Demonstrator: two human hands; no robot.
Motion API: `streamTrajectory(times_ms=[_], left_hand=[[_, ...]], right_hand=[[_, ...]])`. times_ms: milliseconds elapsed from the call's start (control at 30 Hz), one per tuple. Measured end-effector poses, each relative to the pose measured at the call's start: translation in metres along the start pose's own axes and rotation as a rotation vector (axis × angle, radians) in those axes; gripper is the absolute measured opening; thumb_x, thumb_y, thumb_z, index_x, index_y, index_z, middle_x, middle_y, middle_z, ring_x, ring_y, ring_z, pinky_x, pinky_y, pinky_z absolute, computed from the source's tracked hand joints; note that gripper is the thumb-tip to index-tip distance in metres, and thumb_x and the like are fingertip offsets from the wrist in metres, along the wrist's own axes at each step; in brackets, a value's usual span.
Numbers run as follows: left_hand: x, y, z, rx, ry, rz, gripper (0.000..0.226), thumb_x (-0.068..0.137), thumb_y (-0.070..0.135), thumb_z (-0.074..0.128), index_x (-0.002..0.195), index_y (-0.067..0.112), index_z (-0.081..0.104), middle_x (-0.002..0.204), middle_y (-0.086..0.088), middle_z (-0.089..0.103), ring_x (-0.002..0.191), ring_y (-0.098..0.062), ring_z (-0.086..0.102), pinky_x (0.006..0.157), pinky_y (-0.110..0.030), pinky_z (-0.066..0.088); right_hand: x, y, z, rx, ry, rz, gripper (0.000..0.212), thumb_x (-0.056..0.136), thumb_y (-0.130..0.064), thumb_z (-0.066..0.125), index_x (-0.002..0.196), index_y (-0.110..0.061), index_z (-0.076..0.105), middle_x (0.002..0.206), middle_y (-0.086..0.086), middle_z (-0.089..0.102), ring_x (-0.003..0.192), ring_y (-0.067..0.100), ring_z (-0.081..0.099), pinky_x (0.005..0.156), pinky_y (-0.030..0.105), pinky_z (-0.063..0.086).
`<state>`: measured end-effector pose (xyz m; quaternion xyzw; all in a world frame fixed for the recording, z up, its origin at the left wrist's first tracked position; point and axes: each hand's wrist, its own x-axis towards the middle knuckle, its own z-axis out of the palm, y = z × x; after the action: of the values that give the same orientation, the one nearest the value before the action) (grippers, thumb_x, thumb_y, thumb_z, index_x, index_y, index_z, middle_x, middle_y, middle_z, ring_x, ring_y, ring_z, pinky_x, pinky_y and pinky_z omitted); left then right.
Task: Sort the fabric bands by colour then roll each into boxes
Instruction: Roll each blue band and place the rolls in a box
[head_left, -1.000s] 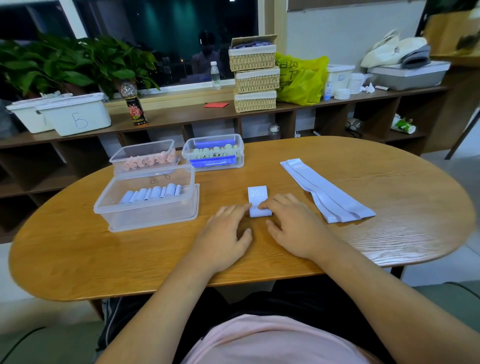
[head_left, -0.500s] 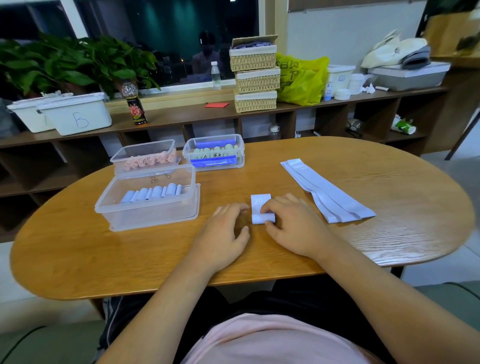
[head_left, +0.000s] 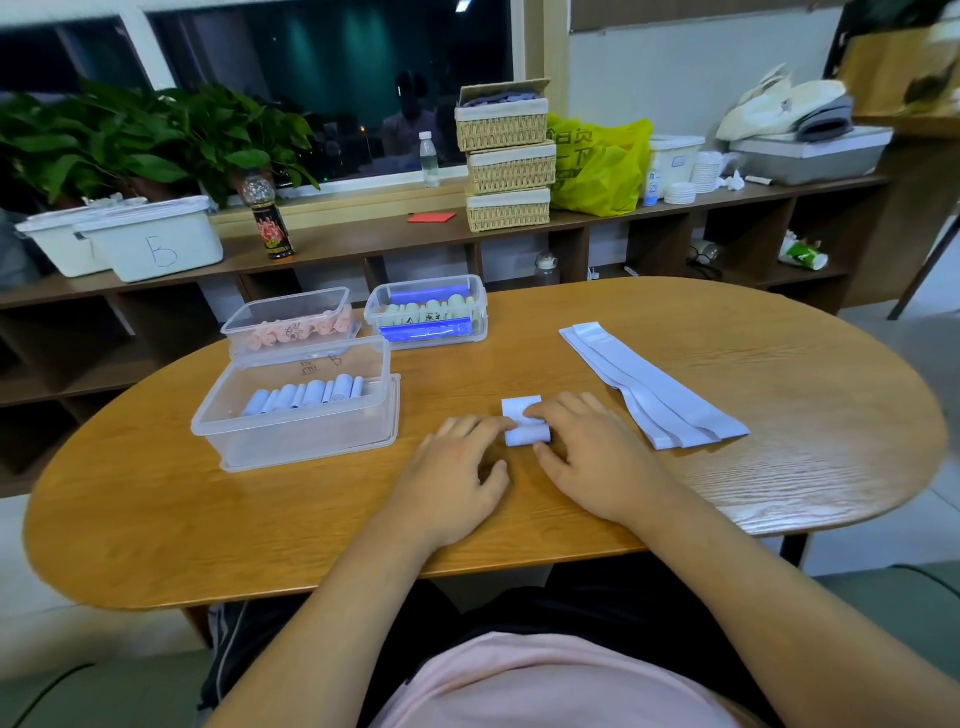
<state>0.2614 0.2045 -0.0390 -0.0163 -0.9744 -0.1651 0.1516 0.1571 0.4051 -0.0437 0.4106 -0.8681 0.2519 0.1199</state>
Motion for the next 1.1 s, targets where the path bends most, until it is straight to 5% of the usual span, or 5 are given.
streamTrajectory(times_ms=[167, 500, 833, 1100], left_hand=[[0.003, -0.001, 0.001, 0.032, -0.015, -0.025, 0.052, 0.104, 0.047, 0.047, 0.156, 0.042, 0.039, 0.15, 0.018, 0.048, 0.139, -0.007, 0.037, 0.118, -0.041, 0.037], [-0.003, 0.0, 0.001, 0.04, 0.094, 0.048, 0.044, 0.103, 0.035, 0.053, 0.147, 0.032, 0.051, 0.141, 0.017, 0.052, 0.134, -0.004, 0.042, 0.111, -0.033, 0.045], [0.016, 0.001, 0.004, 0.139, 0.036, 0.136, 0.049, 0.102, 0.036, 0.05, 0.151, 0.032, 0.05, 0.148, 0.017, 0.048, 0.14, -0.005, 0.038, 0.113, -0.035, 0.041], [0.057, 0.0, 0.01, 0.172, 0.043, 0.03, 0.046, 0.099, 0.037, 0.057, 0.144, 0.029, 0.055, 0.138, 0.011, 0.056, 0.131, -0.013, 0.047, 0.107, -0.039, 0.041]], right_hand=[[0.0, -0.001, -0.001, 0.011, 0.014, -0.072, 0.025, 0.099, -0.023, 0.058, 0.122, -0.03, 0.065, 0.12, -0.021, 0.056, 0.112, 0.005, 0.048, 0.09, 0.037, 0.051], [0.003, 0.002, 0.003, -0.016, -0.007, -0.03, 0.039, 0.099, -0.032, 0.057, 0.139, -0.034, 0.058, 0.136, -0.021, 0.054, 0.124, 0.009, 0.047, 0.101, 0.039, 0.049], [0.006, 0.005, 0.006, -0.015, -0.06, 0.021, 0.052, 0.101, -0.039, 0.053, 0.153, -0.037, 0.047, 0.15, -0.018, 0.05, 0.134, 0.011, 0.041, 0.109, 0.042, 0.046], [0.005, 0.01, 0.005, 0.054, 0.076, 0.149, 0.044, 0.099, -0.027, 0.059, 0.142, -0.03, 0.054, 0.14, -0.013, 0.053, 0.129, 0.013, 0.045, 0.102, 0.034, 0.047]])
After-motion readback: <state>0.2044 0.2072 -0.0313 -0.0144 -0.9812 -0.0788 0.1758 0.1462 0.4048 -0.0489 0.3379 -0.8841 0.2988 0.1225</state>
